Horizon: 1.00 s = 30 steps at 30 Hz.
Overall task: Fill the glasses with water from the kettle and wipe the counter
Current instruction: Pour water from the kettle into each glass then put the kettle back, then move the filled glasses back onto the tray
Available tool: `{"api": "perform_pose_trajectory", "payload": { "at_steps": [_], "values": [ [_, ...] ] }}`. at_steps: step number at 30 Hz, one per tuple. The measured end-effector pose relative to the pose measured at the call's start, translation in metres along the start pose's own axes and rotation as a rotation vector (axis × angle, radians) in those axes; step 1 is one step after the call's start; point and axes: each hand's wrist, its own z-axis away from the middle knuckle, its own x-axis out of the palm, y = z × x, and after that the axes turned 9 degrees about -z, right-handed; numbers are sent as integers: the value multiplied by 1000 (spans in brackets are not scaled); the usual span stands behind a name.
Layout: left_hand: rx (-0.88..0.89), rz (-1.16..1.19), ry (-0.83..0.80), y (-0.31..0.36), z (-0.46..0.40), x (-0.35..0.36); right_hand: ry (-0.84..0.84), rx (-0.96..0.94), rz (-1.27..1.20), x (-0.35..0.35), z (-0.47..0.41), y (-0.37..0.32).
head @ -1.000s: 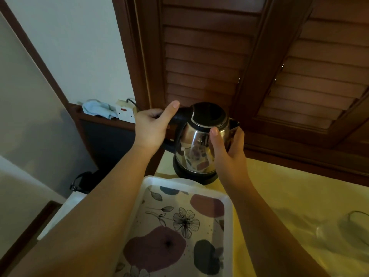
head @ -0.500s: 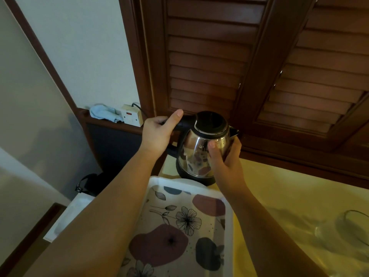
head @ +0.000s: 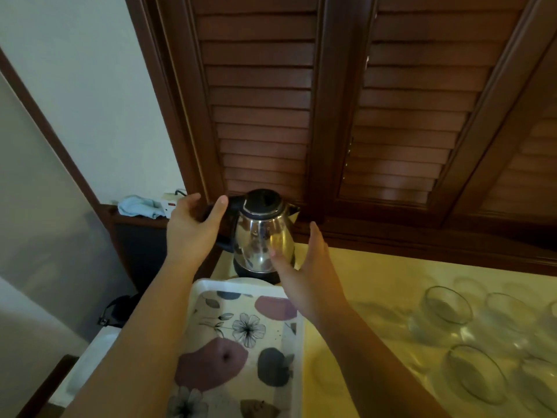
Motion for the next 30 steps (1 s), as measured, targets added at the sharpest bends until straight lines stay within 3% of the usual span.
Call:
{"api": "perform_pose_trajectory", "payload": {
  "at_steps": [5, 12, 20, 30],
  "values": [
    [164, -83, 119, 31, 110, 0, 13, -182, 152, -57, 82, -5],
    [389, -15, -10, 90, 263, 46, 139, -386, 274, -163, 149, 42],
    [381, -8, -181, 119, 357, 91, 275, -287, 264, -250, 210, 99],
    [202, -65, -302, 115, 391, 129, 369, -147, 110, -248, 238, 144]
  ]
}}
